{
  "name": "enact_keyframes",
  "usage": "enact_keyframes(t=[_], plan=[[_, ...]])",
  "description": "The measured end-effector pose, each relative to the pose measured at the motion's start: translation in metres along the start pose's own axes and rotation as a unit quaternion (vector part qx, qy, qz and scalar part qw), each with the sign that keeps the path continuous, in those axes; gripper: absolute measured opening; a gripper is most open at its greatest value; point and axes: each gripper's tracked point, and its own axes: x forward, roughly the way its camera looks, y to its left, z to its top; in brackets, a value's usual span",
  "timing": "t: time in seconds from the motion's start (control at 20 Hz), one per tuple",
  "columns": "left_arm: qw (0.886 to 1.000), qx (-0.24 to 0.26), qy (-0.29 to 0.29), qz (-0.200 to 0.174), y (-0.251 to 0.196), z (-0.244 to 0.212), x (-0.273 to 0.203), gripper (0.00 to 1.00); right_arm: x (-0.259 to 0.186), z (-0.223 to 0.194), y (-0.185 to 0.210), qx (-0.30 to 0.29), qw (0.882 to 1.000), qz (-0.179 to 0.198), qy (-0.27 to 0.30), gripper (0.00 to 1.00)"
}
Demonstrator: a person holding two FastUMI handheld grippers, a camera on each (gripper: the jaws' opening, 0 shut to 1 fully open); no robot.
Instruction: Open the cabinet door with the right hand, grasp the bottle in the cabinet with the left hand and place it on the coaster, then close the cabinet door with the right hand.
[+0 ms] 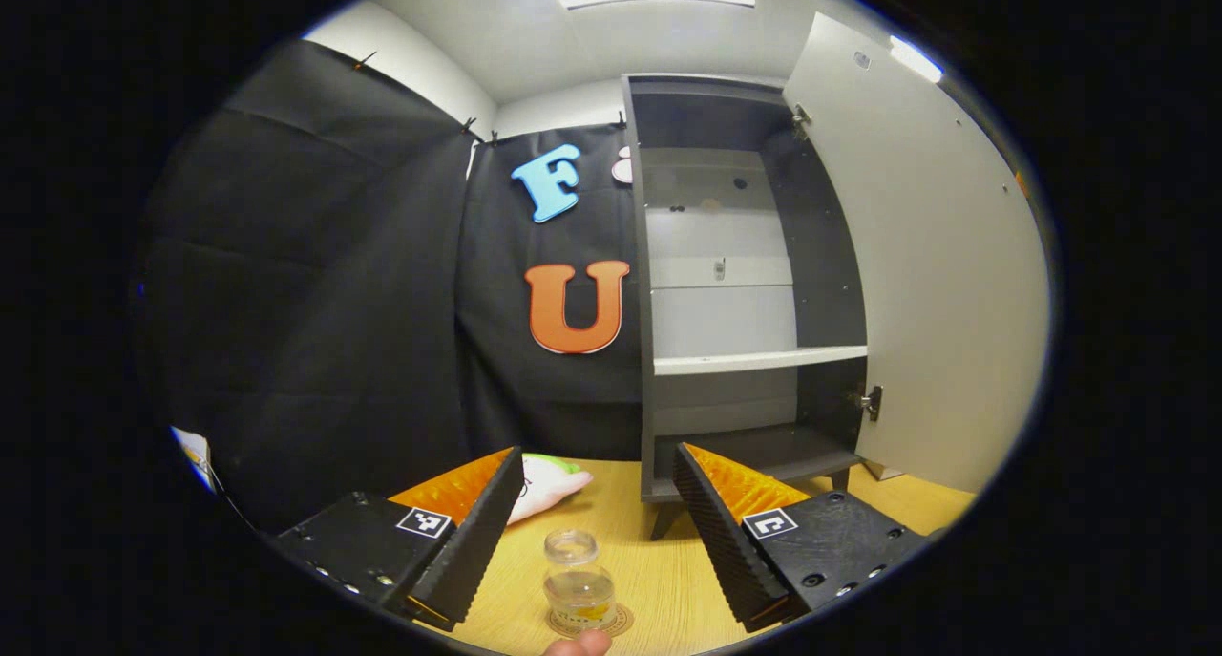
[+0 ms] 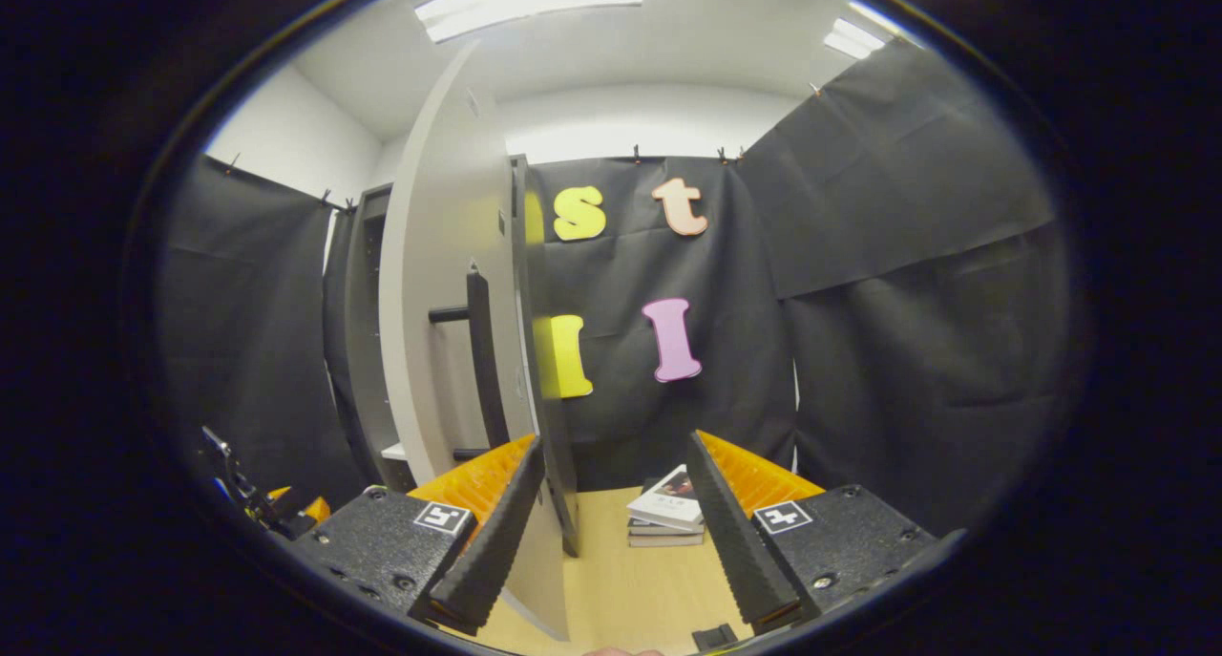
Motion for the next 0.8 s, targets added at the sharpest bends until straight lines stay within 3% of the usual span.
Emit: enact_keyframes(t=[0.4,0.55,0.7,0.8], plan=[[1.000,-0.015,0.005,-0.024,-0.031,0.080,-0.008,0.95,0.017,0.014,0.008,0.018,0.999,0.031,-0.032,0.93],[0.999,-0.016,0.001,-0.043,-0.047,0.094,-0.016,0.95,0.021,0.015,0.003,0.027,0.998,0.035,-0.033,0.93],[0.998,-0.017,-0.001,-0.055,-0.057,0.099,-0.024,0.95,0.024,0.015,0.023,0.037,0.996,0.076,-0.026,0.92],[0.998,-0.021,-0.003,-0.062,-0.062,0.102,-0.026,0.95,0.023,0.017,0.024,0.038,0.995,0.083,-0.032,0.95]])
